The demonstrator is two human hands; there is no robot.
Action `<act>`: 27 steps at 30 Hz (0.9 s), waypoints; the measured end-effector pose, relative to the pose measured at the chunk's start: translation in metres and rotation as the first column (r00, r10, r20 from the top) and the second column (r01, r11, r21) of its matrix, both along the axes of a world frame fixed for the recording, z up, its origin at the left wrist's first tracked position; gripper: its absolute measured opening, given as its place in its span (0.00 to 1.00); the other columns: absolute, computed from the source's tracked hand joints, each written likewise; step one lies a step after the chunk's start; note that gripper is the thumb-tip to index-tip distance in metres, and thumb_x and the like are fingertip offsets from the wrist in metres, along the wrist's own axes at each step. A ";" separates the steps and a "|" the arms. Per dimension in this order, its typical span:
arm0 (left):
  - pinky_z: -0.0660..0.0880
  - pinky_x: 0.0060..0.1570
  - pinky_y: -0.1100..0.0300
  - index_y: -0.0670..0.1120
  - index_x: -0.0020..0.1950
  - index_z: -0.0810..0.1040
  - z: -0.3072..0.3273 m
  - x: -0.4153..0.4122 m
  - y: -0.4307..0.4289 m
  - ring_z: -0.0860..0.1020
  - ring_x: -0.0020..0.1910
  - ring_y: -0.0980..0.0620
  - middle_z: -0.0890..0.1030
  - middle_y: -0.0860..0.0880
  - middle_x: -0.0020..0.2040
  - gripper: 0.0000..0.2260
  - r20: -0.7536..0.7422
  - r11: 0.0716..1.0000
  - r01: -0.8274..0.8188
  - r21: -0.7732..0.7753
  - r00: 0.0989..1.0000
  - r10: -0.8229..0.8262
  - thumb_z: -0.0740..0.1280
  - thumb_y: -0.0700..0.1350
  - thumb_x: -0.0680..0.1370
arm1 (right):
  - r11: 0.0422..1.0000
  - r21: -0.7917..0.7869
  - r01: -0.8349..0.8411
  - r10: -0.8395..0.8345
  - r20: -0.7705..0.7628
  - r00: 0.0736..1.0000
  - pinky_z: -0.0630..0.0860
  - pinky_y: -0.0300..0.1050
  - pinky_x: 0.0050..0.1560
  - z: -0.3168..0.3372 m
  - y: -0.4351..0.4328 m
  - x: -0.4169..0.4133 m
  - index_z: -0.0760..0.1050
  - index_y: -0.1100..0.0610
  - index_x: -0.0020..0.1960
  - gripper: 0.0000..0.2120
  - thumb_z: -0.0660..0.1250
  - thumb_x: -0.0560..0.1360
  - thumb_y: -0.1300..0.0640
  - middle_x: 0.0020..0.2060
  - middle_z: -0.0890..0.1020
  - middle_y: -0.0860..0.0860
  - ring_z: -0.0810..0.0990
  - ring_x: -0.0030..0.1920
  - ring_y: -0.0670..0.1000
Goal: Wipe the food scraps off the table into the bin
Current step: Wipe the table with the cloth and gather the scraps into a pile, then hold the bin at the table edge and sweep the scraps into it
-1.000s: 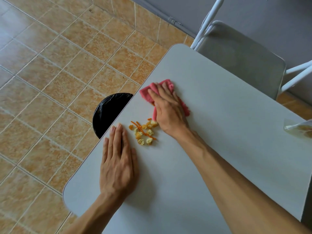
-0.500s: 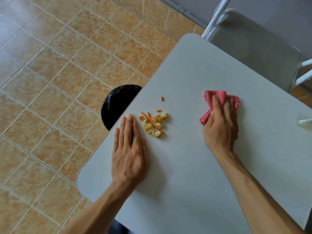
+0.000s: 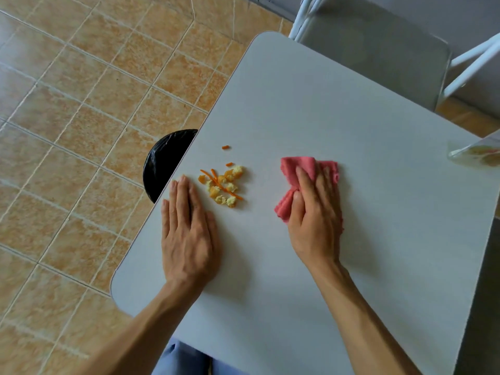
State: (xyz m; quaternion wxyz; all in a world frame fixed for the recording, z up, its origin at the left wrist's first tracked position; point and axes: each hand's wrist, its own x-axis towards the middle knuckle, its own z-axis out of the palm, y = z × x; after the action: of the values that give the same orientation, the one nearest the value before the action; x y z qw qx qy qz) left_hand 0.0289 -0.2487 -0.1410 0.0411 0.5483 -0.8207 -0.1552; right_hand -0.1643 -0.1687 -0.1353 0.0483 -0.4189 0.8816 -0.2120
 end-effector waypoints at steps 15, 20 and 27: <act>0.47 0.79 0.49 0.38 0.79 0.52 0.017 0.004 -0.004 0.44 0.80 0.47 0.50 0.42 0.81 0.27 -0.032 0.992 0.043 0.122 0.999 -0.039 0.52 0.48 0.83 | 0.967 0.093 0.239 -0.251 0.144 0.957 0.61 0.65 0.76 0.033 0.029 0.092 0.74 0.57 0.72 0.23 0.61 0.78 0.54 0.79 0.63 0.60 0.59 0.80 0.62; 0.49 0.78 0.48 0.43 0.79 0.59 0.046 0.039 -0.019 0.43 0.80 0.49 0.55 0.46 0.81 0.26 -0.159 0.976 0.035 0.215 0.987 -0.001 0.60 0.46 0.81 | 0.979 -0.126 0.161 -0.114 0.314 0.943 0.71 0.57 0.72 0.072 0.005 0.143 0.76 0.59 0.69 0.18 0.62 0.81 0.59 0.75 0.71 0.57 0.66 0.78 0.55; 0.61 0.74 0.47 0.52 0.72 0.71 0.048 0.117 -0.095 0.59 0.78 0.48 0.69 0.46 0.75 0.19 -0.219 0.892 -0.082 0.444 0.956 0.197 0.59 0.50 0.81 | 0.993 -0.097 -0.072 0.113 0.532 0.839 0.71 0.42 0.72 0.079 -0.111 0.218 0.67 0.51 0.77 0.22 0.57 0.84 0.53 0.75 0.72 0.49 0.69 0.74 0.47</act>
State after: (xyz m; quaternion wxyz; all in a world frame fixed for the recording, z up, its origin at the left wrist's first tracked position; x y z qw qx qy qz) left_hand 0.1462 -0.3439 -0.0933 0.0370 0.5767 -0.7120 -0.3989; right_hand 0.0533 -0.2795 -0.0566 0.2876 -0.3862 0.8034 -0.3504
